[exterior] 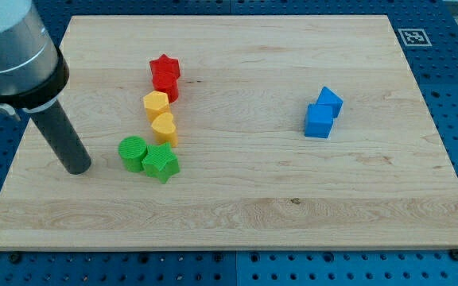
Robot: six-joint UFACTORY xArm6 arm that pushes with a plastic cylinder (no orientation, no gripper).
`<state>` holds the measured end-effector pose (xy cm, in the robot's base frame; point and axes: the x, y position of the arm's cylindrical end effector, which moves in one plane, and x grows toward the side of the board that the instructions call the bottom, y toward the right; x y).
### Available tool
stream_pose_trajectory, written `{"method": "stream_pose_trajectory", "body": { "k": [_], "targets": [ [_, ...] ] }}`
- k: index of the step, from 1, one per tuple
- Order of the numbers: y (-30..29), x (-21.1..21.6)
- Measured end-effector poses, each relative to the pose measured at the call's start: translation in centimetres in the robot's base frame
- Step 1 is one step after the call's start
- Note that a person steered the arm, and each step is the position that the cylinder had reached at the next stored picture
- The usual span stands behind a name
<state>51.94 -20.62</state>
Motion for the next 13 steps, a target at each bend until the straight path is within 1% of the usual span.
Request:
{"method": "stream_pose_trajectory", "body": {
  "k": [4, 5, 6, 8, 10, 11, 12, 13],
  "targets": [
    [2.1, -2.9],
    [3.7, -2.9],
    [5.5, -2.5],
    [7.0, -0.1],
    [8.1, 0.6],
    [7.6, 1.6],
    [6.1, 3.2],
    [4.4, 3.8]
  ]
}}
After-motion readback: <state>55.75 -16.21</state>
